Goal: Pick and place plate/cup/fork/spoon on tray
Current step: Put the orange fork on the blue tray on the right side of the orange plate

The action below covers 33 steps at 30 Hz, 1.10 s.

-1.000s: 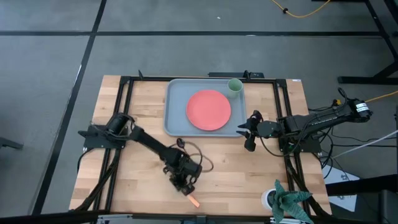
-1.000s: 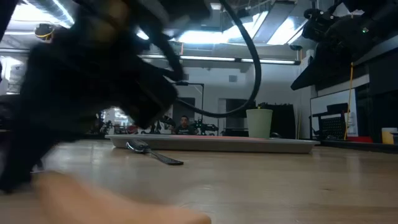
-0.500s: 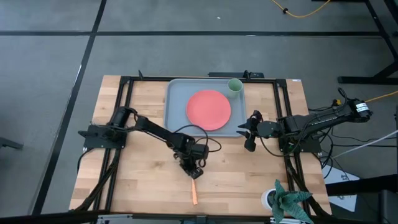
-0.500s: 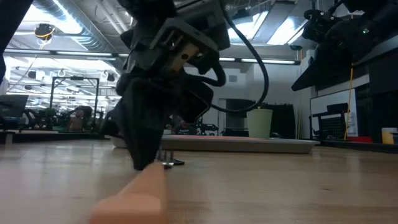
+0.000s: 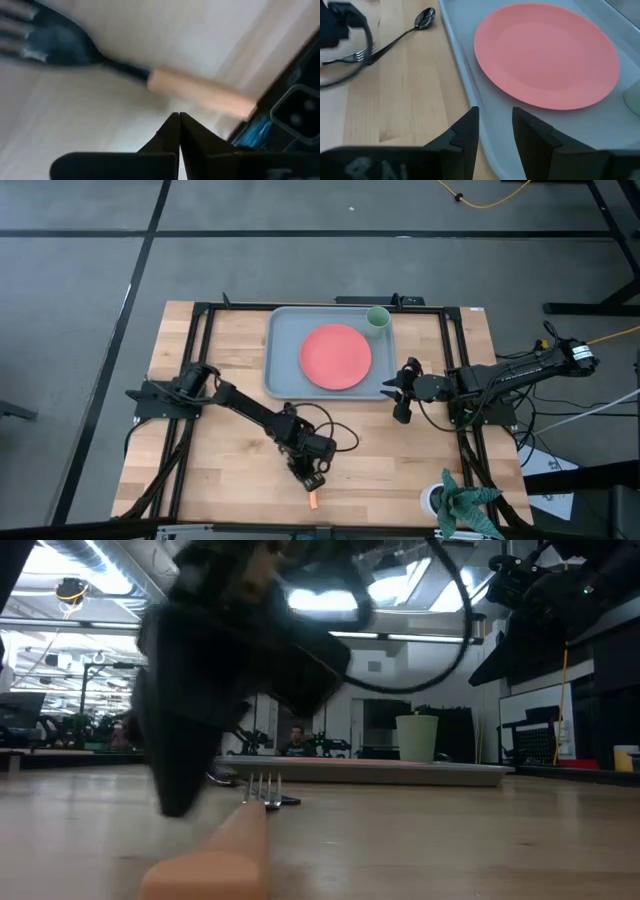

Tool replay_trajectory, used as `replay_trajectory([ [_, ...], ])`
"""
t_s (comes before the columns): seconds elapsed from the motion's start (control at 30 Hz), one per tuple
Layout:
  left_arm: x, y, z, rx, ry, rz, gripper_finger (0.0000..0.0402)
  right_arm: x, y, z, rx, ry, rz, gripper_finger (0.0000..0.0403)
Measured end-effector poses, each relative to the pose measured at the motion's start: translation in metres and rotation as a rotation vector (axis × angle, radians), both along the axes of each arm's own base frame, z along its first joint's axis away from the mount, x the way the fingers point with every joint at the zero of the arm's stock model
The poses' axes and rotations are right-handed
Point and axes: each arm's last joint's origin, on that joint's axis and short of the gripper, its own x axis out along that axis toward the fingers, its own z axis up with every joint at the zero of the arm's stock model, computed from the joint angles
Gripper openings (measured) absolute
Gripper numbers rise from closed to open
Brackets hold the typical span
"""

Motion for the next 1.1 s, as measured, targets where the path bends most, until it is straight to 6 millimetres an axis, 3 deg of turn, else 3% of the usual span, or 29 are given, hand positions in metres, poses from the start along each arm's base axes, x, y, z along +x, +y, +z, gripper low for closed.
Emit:
replay_trajectory([
  [0.17, 0.011, -0.001, -0.015, -0.070, -0.041, -0.009, 0.0000, 0.000, 0.000, 0.000, -0.001, 0.005, 0.000, 0.0121],
  [0.3, 0.018, 0.011, -0.018, -0.082, -0.079, -0.022, 0.0000, -0.001, 0.000, -0.001, -0.002, 0.013, 0.000, 0.0121],
  [0.5, 0.043, 0.046, -0.004, 0.064, -0.268, -0.031, 0.0000, -0.001, 0.000, -0.001, 0.002, 0.015, 0.003, 0.0121],
  [0.63, 0.049, 0.065, 0.003, 0.139, -0.289, -0.049, 0.0000, -0.001, 0.000, -0.001, 0.004, 0.016, 0.006, 0.0121],
  [0.87, 0.037, 0.072, 0.017, 0.231, -0.071, -0.132, 0.0000, -0.001, 0.000, -0.001, 0.022, 0.010, -0.007, 0.0121],
  [1.1, 0.012, 0.069, 0.066, 0.466, 0.216, -0.330, 0.0000, -0.001, 0.000, -0.001, 0.045, 0.003, -0.025, 0.0121],
])
